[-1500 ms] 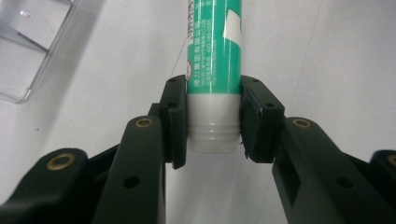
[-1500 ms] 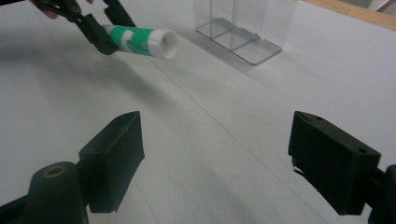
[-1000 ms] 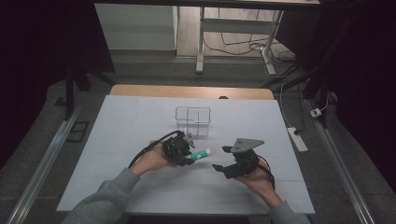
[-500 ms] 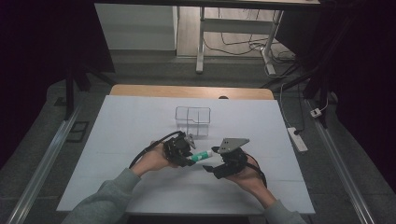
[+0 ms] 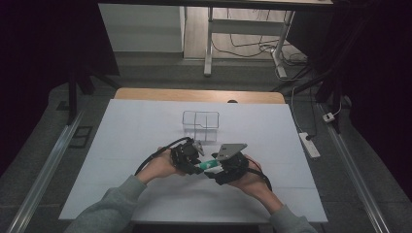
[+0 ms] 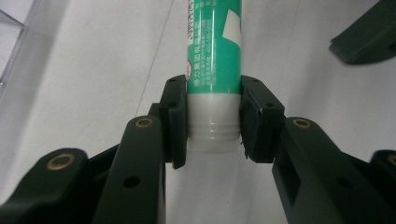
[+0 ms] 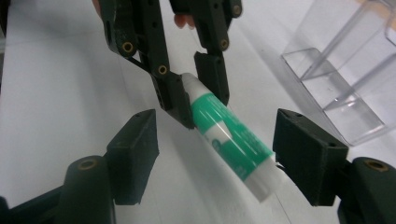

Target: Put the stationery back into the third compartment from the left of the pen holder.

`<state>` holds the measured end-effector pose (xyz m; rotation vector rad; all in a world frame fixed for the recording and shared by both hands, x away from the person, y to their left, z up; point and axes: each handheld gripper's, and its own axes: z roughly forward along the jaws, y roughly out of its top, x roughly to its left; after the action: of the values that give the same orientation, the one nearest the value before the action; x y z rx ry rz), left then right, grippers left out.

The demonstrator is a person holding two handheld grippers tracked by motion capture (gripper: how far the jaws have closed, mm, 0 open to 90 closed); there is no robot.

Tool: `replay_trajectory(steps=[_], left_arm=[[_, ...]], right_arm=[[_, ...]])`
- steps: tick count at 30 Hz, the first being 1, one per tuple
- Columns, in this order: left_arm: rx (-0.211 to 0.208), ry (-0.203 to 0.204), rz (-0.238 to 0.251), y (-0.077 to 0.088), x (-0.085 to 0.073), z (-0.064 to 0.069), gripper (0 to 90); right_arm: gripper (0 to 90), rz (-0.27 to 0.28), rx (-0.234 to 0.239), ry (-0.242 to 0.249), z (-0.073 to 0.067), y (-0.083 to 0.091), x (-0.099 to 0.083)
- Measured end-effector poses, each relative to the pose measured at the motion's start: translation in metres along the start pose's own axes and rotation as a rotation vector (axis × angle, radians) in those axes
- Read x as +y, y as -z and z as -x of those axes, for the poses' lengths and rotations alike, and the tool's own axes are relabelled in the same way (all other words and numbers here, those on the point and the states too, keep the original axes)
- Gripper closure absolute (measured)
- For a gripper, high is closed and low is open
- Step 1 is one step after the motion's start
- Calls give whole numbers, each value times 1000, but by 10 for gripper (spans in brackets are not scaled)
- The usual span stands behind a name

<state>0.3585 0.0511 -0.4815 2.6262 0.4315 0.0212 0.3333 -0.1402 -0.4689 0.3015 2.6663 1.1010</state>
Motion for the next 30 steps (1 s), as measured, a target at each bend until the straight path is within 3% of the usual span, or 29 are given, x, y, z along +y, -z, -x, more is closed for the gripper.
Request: replay_trajectory(steps=[4,9,14,16,17,18,19,22,25,28,30], left_arm=[[-18,-14,11,3,-1,-1,645],[-45,-45,4,3,-1,1,645],[-77,-66,0,4,0,4,646],[-76,-87,-14,4,0,4,646],[-80,-94,-16,4,0,4,646],[-83,-76,3,3,0,6,646],[-83,-93,-7,4,0,5,645],[-88,-107,-3,5,0,5,643],[-87,-121,16,7,-2,4,639],[-78,-90,73,11,-4,1,611],[-40,-78,100,13,-6,-1,552]], right_arm=[[348,-58,-11,46,-1,-7,1],[457,-97,-23,98,-3,-12,-2],[491,-196,-46,199,-11,-17,-1],[529,-225,-51,212,-16,-20,-2],[575,-240,-64,238,-19,-21,-2],[589,-230,-69,287,-17,-22,-3],[601,-239,-64,274,-19,-22,-4],[622,-229,-47,310,-18,-23,-4],[634,-229,-43,315,-19,-22,-5],[653,-197,-31,287,-17,-20,-7],[660,-183,-40,267,-15,-17,-6]])
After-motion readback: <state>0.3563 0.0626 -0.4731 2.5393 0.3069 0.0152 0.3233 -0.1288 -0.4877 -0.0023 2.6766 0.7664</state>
